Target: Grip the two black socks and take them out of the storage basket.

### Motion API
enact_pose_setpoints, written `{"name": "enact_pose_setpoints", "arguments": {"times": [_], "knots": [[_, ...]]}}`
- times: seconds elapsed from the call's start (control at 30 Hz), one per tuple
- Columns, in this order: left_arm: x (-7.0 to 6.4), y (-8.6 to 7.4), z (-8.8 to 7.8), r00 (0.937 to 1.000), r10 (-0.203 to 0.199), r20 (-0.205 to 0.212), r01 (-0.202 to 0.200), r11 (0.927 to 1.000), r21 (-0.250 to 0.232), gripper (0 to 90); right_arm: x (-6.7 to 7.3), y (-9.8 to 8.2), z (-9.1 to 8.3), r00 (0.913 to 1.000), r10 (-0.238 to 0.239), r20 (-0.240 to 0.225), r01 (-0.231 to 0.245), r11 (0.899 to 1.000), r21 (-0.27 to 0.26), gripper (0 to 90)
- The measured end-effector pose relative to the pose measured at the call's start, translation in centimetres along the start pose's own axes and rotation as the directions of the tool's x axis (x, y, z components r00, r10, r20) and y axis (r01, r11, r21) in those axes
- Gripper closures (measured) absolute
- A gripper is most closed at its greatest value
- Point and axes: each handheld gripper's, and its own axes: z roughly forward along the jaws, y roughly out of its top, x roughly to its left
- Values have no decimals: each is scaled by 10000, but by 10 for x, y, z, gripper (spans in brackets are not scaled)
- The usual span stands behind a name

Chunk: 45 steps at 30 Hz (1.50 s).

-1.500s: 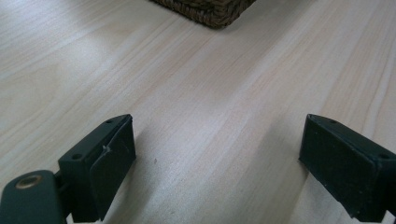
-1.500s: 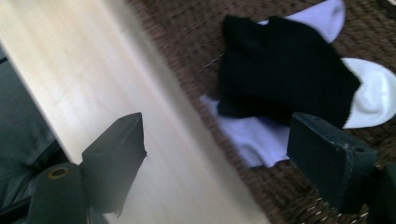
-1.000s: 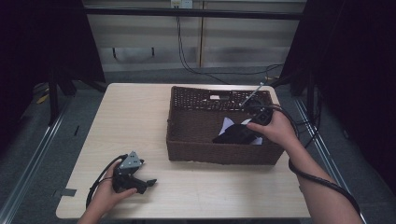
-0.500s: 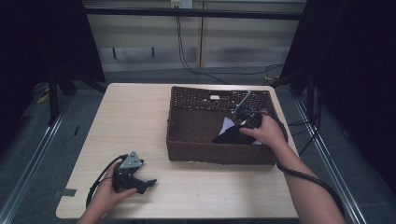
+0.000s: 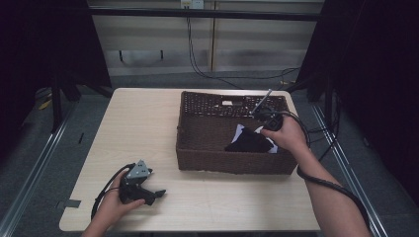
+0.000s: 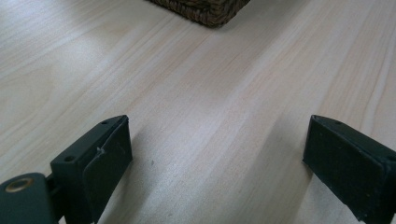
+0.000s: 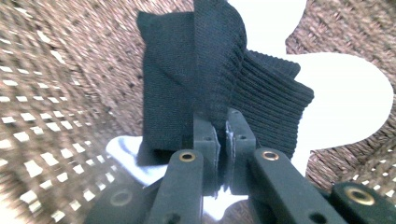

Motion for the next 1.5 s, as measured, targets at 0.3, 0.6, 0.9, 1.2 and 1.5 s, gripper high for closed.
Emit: {"name": "enact_pose_setpoints", "arguments": {"times": [0.3,0.6,0.9,1.2,1.5], "knots": [[0,0,0,10000,1,-2,-1,10000,0,72,-2,0,-36,9999,77,-84,-80,9993,-374,857],[0,0,0,10000,3,-3,-3,10000,0,72,-7,-1,-64,9997,238,-86,-243,9977,-629,857],[0,0,0,10000,2,0,-2,10000,0,73,-8,1,-81,9992,233,-331,-262,9959,-871,859],[0,0,0,10000,1,1,-1,10000,-1,72,-7,4,-112,9990,214,-380,-249,9951,-955,858],[0,0,0,10000,1,-3,-1,10000,-2,73,4,-2,-140,9987,-107,-499,40,9910,-1341,858]]}}
